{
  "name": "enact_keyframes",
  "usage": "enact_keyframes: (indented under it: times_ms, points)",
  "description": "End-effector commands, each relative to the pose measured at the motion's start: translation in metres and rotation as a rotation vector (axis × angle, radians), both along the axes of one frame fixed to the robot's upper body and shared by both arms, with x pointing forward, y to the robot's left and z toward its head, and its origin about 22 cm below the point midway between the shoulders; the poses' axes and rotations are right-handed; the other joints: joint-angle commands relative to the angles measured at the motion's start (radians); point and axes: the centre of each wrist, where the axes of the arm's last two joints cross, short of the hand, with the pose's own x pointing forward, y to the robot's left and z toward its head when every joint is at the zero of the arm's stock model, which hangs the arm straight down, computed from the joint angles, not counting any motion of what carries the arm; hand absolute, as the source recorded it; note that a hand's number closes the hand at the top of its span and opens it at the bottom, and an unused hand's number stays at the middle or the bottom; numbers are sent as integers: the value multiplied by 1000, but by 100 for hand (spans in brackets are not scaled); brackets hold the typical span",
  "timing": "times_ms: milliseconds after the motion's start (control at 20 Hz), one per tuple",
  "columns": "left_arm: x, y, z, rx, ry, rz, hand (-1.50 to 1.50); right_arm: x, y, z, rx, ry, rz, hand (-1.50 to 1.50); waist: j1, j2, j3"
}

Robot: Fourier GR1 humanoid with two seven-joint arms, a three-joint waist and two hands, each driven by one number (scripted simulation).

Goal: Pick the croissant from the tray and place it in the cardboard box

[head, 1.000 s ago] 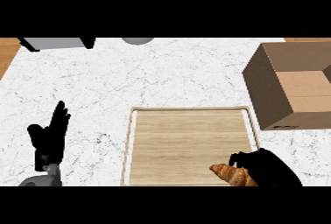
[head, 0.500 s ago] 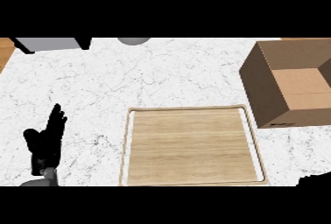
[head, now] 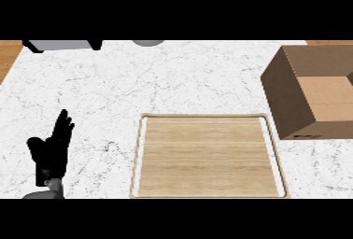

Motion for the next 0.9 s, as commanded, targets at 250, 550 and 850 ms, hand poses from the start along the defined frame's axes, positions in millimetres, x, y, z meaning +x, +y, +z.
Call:
enact_keyframes:
  times_ms: [250,550,850]
  points:
    - [22,-26,9,-12,-21,-70,0,10,-66,62,105,-112,-136,150,70,15,1]
    - [35,-28,10,-10,-17,-82,0,35,-106,60,143,-75,-170,150,81,18,2]
    - [35,-34,22,-4,-37,-122,0,103,-77,15,148,-43,-152,150,118,23,3]
